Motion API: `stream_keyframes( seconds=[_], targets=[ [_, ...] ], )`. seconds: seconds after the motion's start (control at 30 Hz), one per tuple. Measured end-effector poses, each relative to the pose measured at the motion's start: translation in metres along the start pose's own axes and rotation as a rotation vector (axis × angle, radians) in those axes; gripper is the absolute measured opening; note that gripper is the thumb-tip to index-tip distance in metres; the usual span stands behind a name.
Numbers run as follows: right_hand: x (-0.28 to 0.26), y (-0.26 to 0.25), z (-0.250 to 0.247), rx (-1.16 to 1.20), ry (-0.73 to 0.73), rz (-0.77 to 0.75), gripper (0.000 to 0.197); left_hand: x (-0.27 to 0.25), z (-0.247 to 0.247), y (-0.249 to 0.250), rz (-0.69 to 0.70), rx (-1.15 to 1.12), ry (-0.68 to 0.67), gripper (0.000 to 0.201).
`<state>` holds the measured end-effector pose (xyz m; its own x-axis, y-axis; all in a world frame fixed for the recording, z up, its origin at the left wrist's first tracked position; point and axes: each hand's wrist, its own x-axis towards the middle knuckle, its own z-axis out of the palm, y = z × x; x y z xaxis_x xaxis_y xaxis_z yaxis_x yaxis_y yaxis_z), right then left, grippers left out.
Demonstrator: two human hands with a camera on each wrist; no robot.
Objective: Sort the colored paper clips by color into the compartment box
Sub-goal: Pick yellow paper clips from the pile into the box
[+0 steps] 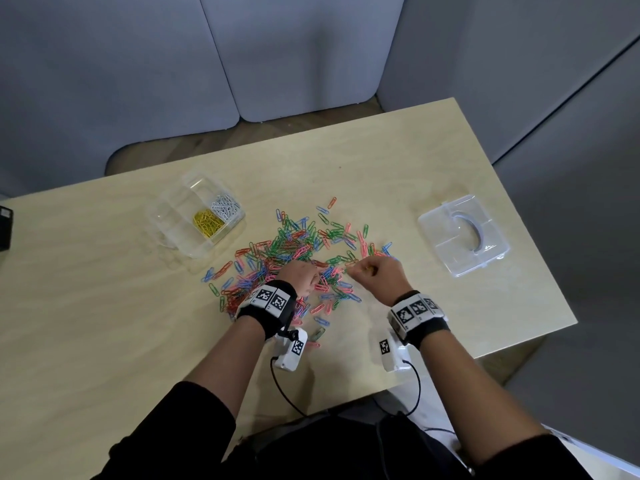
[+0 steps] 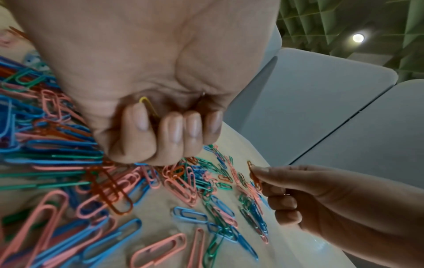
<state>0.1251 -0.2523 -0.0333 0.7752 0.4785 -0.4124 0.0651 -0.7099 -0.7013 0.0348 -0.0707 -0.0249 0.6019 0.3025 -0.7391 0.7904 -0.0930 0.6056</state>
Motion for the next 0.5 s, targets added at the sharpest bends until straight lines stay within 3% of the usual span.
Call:
stream_keyframes(
  seconds=[0.13,0.23,0.33,0.5],
  targets=[
    [0.0,0.009,-0.016,0.045,-0.015,0.05,0.022,-0.005,0.0,0.007,-0.021,-0.056,-0.021,0.03],
    [0.006,0.018,-0.018,0.019,0.052,0.101,0.03,-0.007,0.003,0.009,0.112,0.078,-0.001,0.031],
    [0.01,0.023,-0.016,0.143,-0.033,0.151,0.028,-0.007,0.003,0.011,0.231,0.291,0.044,0.035],
    [0.01,0.025,-0.017,0.146,-0.016,0.165,0.02,-0.006,0.004,0.01,0.259,0.253,0.048,0.037]
  ],
)
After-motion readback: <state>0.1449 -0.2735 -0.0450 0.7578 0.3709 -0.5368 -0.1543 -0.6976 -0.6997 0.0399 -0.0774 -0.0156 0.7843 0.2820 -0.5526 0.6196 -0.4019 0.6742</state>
